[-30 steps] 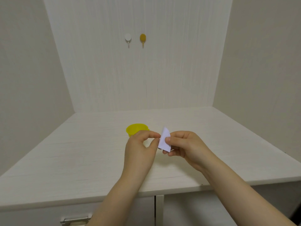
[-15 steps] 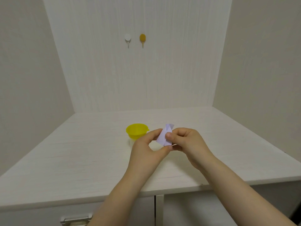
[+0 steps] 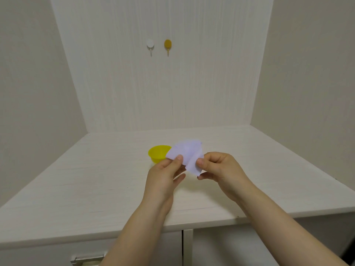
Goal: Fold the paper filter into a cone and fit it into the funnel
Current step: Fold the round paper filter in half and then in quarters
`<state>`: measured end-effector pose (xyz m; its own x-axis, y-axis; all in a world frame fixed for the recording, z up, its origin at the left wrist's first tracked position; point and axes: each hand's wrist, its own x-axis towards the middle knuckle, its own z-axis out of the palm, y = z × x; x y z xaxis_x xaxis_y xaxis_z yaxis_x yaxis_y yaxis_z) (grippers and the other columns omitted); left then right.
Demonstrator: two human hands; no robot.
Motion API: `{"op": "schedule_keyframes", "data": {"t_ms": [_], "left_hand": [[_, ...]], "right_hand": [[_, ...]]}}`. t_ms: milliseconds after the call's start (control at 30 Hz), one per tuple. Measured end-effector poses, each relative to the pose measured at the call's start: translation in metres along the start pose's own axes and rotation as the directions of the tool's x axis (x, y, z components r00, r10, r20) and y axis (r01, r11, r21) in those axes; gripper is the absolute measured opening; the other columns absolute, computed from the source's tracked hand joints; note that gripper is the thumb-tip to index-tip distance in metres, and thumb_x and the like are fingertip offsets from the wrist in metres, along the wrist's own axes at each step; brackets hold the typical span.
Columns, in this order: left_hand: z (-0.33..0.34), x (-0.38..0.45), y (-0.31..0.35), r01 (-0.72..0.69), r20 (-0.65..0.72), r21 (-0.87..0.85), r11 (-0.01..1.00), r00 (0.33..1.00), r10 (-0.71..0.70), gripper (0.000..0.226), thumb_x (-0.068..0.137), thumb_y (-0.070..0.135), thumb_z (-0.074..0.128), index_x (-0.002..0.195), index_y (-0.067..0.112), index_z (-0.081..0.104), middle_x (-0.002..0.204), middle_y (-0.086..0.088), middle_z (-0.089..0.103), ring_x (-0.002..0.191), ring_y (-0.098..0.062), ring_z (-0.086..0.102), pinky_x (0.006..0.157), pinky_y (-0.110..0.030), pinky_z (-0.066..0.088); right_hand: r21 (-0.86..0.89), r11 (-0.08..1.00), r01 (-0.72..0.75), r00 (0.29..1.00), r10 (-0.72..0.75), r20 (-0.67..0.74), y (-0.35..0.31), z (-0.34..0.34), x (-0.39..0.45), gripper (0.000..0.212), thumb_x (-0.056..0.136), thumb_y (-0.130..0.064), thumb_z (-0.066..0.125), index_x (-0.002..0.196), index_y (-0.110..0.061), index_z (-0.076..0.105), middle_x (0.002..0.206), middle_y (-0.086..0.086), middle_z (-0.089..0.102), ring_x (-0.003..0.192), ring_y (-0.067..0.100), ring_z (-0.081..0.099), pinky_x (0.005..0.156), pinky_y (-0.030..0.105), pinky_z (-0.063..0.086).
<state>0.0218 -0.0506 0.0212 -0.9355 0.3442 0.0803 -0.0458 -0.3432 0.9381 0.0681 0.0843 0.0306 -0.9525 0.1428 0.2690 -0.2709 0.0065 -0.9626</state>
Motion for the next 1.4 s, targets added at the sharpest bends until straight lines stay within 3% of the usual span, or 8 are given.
{"op": "schedule_keyframes", "data": {"t_ms": [233,500,667,833,1033,1167,1300,1400], "left_hand": [[0.007,0.004,0.005,-0.103,-0.227,-0.151,0.983,0.972,0.067,0.018,0.093,0.017,0.047,0.087,0.018,0.064,0.094,-0.005,0.068,0.085,-0.017,0.065,0.076,-0.028,0.054],[0.017,0.012,0.003,-0.218,-0.344,0.232,0.948,0.893,0.290,0.026,0.090,0.022,0.049,0.065,0.026,0.054,0.085,0.002,0.059,0.073,-0.013,0.055,0.063,-0.025,0.041],[0.012,0.009,0.002,-0.233,-0.319,0.305,0.923,0.889,0.330,0.019,0.087,0.021,0.054,0.073,0.033,0.052,0.072,0.017,0.060,0.070,0.001,0.058,0.059,-0.020,0.045],[0.010,0.010,0.001,-0.259,-0.258,0.360,0.896,0.896,0.363,0.019,0.086,0.019,0.055,0.077,0.035,0.051,0.053,0.034,0.062,0.057,0.013,0.059,0.052,-0.011,0.046],[0.011,0.009,0.002,-0.178,-0.258,0.263,0.948,0.934,0.247,0.020,0.086,0.018,0.056,0.074,0.034,0.055,0.075,0.014,0.062,0.073,-0.006,0.063,0.068,-0.029,0.050],[0.009,0.004,0.001,-0.298,-0.200,0.469,0.831,0.881,0.429,0.021,0.083,0.019,0.057,0.076,0.038,0.051,0.080,0.011,0.058,0.068,0.002,0.057,0.057,-0.004,0.042],[0.004,0.000,-0.001,-0.410,-0.028,0.716,0.565,0.792,0.610,0.014,0.082,0.019,0.059,0.091,0.027,0.067,0.096,0.013,0.049,0.094,-0.010,0.050,0.075,-0.011,0.037],[0.002,-0.003,-0.002,-0.406,0.050,0.720,0.563,0.839,0.541,0.021,0.083,0.027,0.059,0.102,0.024,0.068,0.103,0.013,0.052,0.101,-0.008,0.051,0.075,-0.008,0.037]], "right_hand": [[-0.101,0.992,-0.071,0.997,0.075,0.033,0.005,-0.002,-0.002,0.029,0.079,-0.009,0.065,0.052,-0.018,0.068,0.056,-0.008,0.067,0.058,0.006,0.063,0.058,0.017,0.052],[-0.394,0.919,0.009,0.983,0.063,0.170,-0.001,0.010,-0.007,0.014,0.068,-0.025,0.072,0.074,-0.012,0.074,0.077,0.015,0.070,0.074,0.012,0.056,0.076,0.029,0.042],[-0.248,0.969,0.012,0.991,0.020,0.130,-0.006,0.008,-0.006,0.014,0.068,-0.030,0.065,0.057,-0.024,0.071,0.058,-0.012,0.066,0.061,0.004,0.060,0.065,0.017,0.049],[-0.083,0.996,-0.041,0.993,0.050,0.106,-0.009,0.004,-0.002,0.017,0.071,-0.025,0.060,0.064,-0.018,0.074,0.067,-0.003,0.073,0.067,0.011,0.068,0.062,0.020,0.054],[-0.080,0.993,-0.084,0.986,0.095,0.137,-0.011,0.002,-0.001,0.027,0.083,-0.007,0.055,0.064,-0.014,0.073,0.066,-0.002,0.072,0.065,0.011,0.066,0.060,0.019,0.052],[-0.088,0.992,-0.092,0.992,0.099,0.083,-0.011,0.003,-0.001,0.026,0.082,-0.009,0.058,0.062,-0.016,0.072,0.064,-0.002,0.071,0.063,0.011,0.065,0.060,0.018,0.053],[-0.093,0.994,-0.060,0.998,0.057,-0.039,-0.009,0.002,0.000,0.022,0.080,-0.009,0.062,0.059,-0.013,0.070,0.062,0.000,0.071,0.063,0.013,0.064,0.059,0.018,0.053],[-0.123,0.992,-0.019,0.994,0.006,-0.108,-0.008,0.004,0.000,0.021,0.078,-0.009,0.064,0.058,-0.012,0.070,0.059,-0.001,0.069,0.061,0.010,0.064,0.057,0.016,0.053]]}}
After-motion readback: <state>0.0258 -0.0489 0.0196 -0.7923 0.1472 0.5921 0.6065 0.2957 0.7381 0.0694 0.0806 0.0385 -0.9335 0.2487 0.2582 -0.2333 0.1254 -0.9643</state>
